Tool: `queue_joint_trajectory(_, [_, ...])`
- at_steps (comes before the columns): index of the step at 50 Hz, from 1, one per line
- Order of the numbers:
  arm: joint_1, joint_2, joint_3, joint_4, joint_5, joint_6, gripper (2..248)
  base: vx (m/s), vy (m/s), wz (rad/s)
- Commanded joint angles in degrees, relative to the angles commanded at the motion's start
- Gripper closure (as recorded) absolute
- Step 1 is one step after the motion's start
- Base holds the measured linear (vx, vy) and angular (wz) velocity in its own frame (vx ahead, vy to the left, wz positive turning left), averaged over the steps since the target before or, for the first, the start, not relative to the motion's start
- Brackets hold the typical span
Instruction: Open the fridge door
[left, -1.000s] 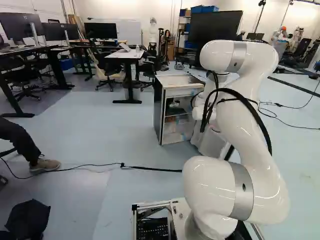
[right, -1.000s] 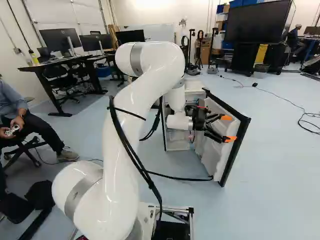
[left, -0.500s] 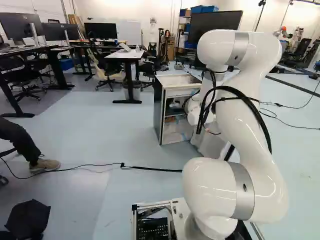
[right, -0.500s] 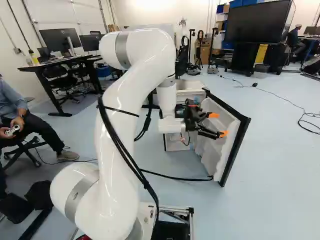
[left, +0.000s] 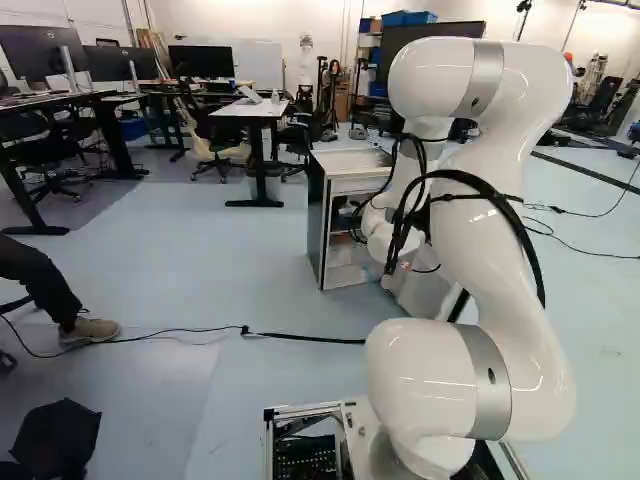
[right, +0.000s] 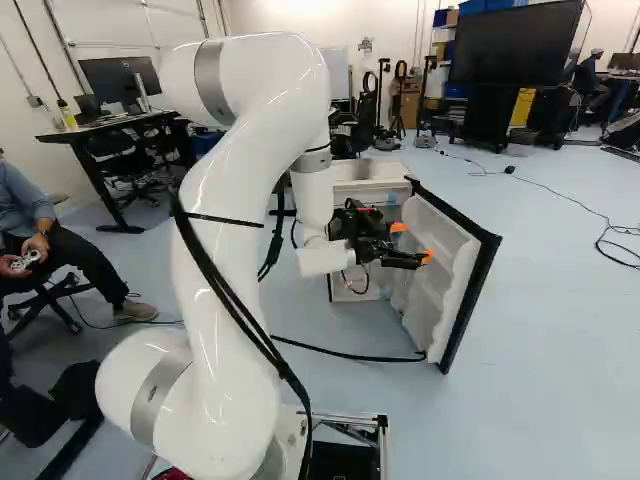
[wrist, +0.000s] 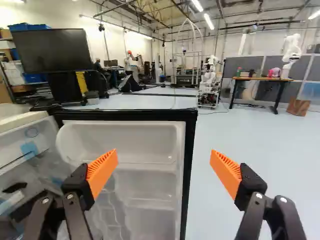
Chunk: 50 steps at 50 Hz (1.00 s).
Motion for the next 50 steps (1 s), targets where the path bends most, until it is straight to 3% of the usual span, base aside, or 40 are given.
queue_joint_trajectory(11, [0.5,0.6,0.9,-1.6,0.0,0.0,3,0.000,0.000,0.000])
queue_joint_trajectory(50, [0.5,0.6,1.0,-1.7,0.0,0.0,3,0.000,0.000,0.000])
